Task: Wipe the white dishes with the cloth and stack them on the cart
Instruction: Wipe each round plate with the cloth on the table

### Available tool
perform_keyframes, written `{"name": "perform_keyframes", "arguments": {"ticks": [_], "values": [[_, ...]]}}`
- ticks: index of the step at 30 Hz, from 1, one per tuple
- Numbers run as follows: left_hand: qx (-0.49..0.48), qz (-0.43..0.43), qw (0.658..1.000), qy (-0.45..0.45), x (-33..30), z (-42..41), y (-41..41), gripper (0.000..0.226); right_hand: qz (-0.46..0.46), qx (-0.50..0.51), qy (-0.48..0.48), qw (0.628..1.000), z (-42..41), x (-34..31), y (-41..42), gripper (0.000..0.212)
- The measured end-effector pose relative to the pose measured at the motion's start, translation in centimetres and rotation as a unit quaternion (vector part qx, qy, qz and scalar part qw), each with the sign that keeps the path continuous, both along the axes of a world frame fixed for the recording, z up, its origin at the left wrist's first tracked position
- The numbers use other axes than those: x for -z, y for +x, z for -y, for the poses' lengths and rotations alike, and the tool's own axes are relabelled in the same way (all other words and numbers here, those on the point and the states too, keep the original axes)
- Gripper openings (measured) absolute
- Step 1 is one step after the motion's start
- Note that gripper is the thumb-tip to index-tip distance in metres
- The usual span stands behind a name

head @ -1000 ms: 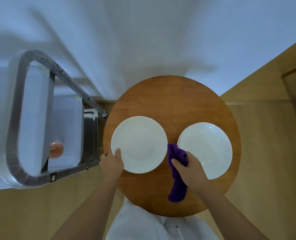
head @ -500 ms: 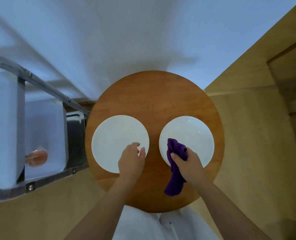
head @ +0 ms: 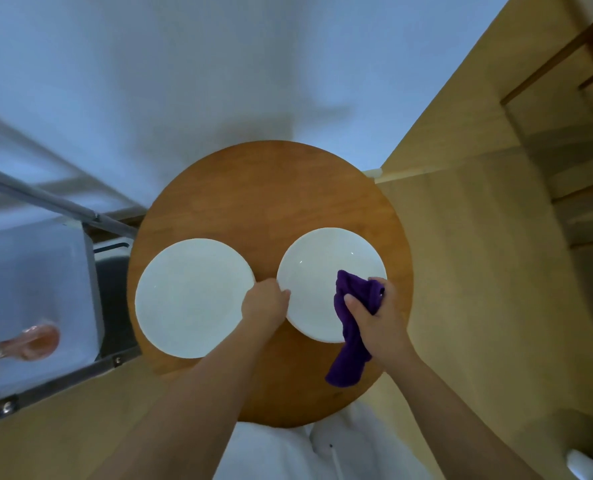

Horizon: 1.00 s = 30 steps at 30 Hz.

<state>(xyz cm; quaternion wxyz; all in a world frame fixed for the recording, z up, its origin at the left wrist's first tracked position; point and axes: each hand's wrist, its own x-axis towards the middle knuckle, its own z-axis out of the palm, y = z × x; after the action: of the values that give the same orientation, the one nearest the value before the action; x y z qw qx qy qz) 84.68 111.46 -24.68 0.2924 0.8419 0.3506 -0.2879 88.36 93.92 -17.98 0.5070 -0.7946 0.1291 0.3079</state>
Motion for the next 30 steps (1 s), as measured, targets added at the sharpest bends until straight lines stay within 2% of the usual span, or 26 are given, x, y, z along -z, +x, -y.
{"name": "perform_keyframes", "arguments": {"ticks": [5,7,9,14,17,19,23,27,30], "values": [[0.020,-0.008,0.999,0.034,-1.0,-0.2,1.1,0.026,-0.020,-0.013,-0.003,1.000,0.6,0.3,0.1,0.049],[0.004,0.024,1.000,0.018,-1.1,-0.4,1.1,0.025,-0.023,-0.013,-0.010,1.000,0.6,0.3,0.1,0.049],[-0.061,0.075,0.995,-0.027,-0.9,-0.3,0.7,0.021,-0.027,-0.011,-0.010,1.000,0.5,0.3,0.2,0.044],[-0.278,0.142,0.945,-0.097,-0.8,1.6,0.5,0.015,-0.019,0.000,-0.004,1.000,0.6,0.0,0.2,0.023],[-0.358,0.144,0.904,-0.182,-1.2,2.8,0.6,0.039,-0.010,0.012,-0.014,1.000,0.6,0.0,0.3,0.029],[-0.384,0.144,0.887,-0.211,-1.6,3.3,0.7,0.042,-0.009,0.013,-0.019,1.000,0.7,0.0,0.2,0.032],[-0.408,0.169,0.866,-0.235,-2.6,3.4,0.8,0.027,0.021,0.005,-0.024,0.999,0.8,-0.2,0.1,0.024],[-0.442,0.190,0.831,-0.278,-4.4,2.7,-0.3,0.036,0.085,-0.004,-0.019,0.996,0.6,-1.3,0.3,0.016],[-0.439,0.209,0.819,-0.305,-6.5,2.1,-1.1,0.040,0.115,-0.009,-0.002,0.993,-0.2,-2.6,0.7,0.017]]}}
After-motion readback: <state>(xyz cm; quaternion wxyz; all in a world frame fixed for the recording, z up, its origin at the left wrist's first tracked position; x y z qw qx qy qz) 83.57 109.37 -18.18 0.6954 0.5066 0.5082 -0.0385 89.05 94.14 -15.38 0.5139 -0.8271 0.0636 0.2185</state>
